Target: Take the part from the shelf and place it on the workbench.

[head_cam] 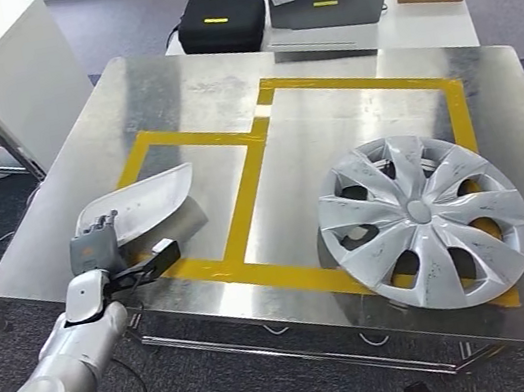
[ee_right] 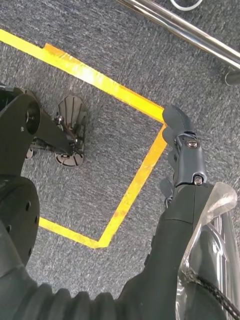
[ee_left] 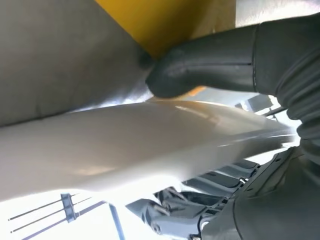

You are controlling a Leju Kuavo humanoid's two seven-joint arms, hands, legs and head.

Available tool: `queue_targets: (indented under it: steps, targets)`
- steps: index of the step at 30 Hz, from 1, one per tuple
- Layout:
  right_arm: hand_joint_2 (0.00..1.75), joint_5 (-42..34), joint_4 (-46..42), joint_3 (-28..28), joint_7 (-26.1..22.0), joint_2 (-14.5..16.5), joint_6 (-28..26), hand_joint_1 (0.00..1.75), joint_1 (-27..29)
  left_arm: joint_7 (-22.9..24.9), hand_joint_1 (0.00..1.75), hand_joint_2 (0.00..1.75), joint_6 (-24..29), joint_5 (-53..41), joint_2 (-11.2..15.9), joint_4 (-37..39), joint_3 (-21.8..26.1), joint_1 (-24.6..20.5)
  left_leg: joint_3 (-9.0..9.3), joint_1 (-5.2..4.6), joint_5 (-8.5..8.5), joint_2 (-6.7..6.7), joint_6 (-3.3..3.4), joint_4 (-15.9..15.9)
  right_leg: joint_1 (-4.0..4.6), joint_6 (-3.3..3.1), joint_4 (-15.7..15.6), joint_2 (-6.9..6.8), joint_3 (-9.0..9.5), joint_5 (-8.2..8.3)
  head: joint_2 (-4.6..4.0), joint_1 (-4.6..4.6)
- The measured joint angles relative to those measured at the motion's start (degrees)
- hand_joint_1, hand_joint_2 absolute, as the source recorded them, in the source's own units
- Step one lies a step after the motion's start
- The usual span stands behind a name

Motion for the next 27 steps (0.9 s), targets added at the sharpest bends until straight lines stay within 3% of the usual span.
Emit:
queue_targets:
  steps: [2, 6, 10, 13, 16, 18, 20, 22, 23, 25, 27]
  targets:
    - [0.0, 0.19, 0.0, 0.0, 0.14, 0.0, -0.1, 0.0, 0.03, -1.96, 0.0, 0.0, 1.88, 0.69, 0.05, 0.13, 0.0, 0.11, 0.04, 0.0, 0.01, 0.0, -0.01, 0.0, 0.0, 0.0, 0.0, 0.0, 0.03, 0.0, 0.0, 0.0]
    - [0.0, 0.48, 0.0, -0.02, 0.22, 0.0, -0.29, 0.0, 0.15, -9.32, 0.0, 0.0, 6.65, 4.54, -0.49, 0.21, 0.23, 1.03, 0.05, 0.0, 0.06, -0.03, -0.02, 0.0, 0.0, 0.0, 0.0, -0.06, 0.03, 0.01, 0.0, 0.0]
    - [0.0, -0.19, 0.0, -0.15, -0.66, 0.01, -1.02, 0.0, 0.34, -22.84, 0.0, 0.0, 9.93, 16.33, -2.71, -3.28, 1.02, 4.98, 0.01, -0.05, 0.03, -0.03, 0.02, 0.07, -0.06, 0.04, -0.04, -0.03, 0.05, 0.03, 0.0, 0.01]
    - [0.0, -1.59, 0.01, -0.86, -1.2, 0.04, -1.98, 0.0, 1.07, -32.74, 0.0, 0.0, 8.53, 30.23, -4.84, -14.93, 0.89, 13.4, 0.05, -0.35, -0.22, 0.07, 0.7, 0.39, -0.36, 0.52, -0.22, 0.24, 0.13, 0.11, 0.0, -0.04]
    - [0.0, -2.9, 0.04, -2.31, -0.79, 0.09, -3.04, 0.0, 2.12, -38.15, 0.0, 0.0, 6.45, 41.65, -6.51, -33.09, -0.89, 25.87, 0.68, -0.12, 0.45, 0.87, 1.52, -0.79, -0.27, 1.21, -0.4, 0.24, 0.11, -0.21, 0.0, -0.01]
    - [0.0, -3.41, 0.07, -3.26, -0.39, 0.09, -3.58, 0.0, 2.54, -40.61, 0.0, 0.0, 6.06, 46.74, -7.11, -43.86, -1.77, 33.43, 1.08, 0.3, 1.15, 1.78, 1.89, -2.13, -0.06, 1.59, 2.32, -1.77, -1.05, -3.13, 0.0, 0.25]
    - [0.0, -3.79, 0.08, -4.1, -0.07, 0.09, -4.05, 0.0, 2.66, -43.39, 0.0, 0.0, 5.94, 51.67, -7.25, -52.5, -1.83, 39.91, 0.94, 0.34, 1.3, 2.62, 1.95, -2.36, -0.3, 1.97, 9.31, -3.92, -3.48, -7.68, 0.0, 0.43]
    - [0.0, -3.91, 0.09, -4.81, 0.18, 0.1, -4.53, 0.0, 2.83, -46.61, 0.0, 0.0, 5.4, 56.79, -7.52, -59.55, -1.21, 45.65, 0.63, 0.45, 1.37, 3.35, 1.78, -2.26, -0.76, 2.39, 14.26, -4.63, -4.49, -9.76, 0.0, 0.42]
    - [0.0, -3.86, 0.09, -5.1, 0.28, 0.11, -4.81, 0.0, 2.97, -48.01, 0.0, 0.0, 4.79, 59.6, -7.79, -62.67, -0.56, 48.11, 0.43, 0.6, 1.45, 3.54, 1.58, -2.15, -1.03, 2.68, 13.61, -4.78, -3.4, -9.2, 0.0, 0.42]
    - [0.0, -3.75, 0.09, -5.59, 0.38, 0.37, -6.04, 0.0, 3.09, -49.53, 0.0, 0.0, 2.59, 66.38, -8.45, -67.83, 1.36, 51.81, -0.19, 1.03, 1.59, 3.63, 0.8, -1.54, -1.64, 3.45, 6.24, -5.05, 1.75, -6.74, 0.0, 0.43]
    - [0.0, -3.73, 0.09, -6.17, 0.36, 1.27, -8.53, 0.0, 2.86, -49.77, 0.0, 0.0, -1.1, 73.57, -9.1, -71.8, 4.18, 54.18, -0.86, 1.2, 1.67, 3.52, -0.3, -0.66, -1.75, 3.31, 0.35, -4.71, 5.63, -5.28, 0.0, 0.41]
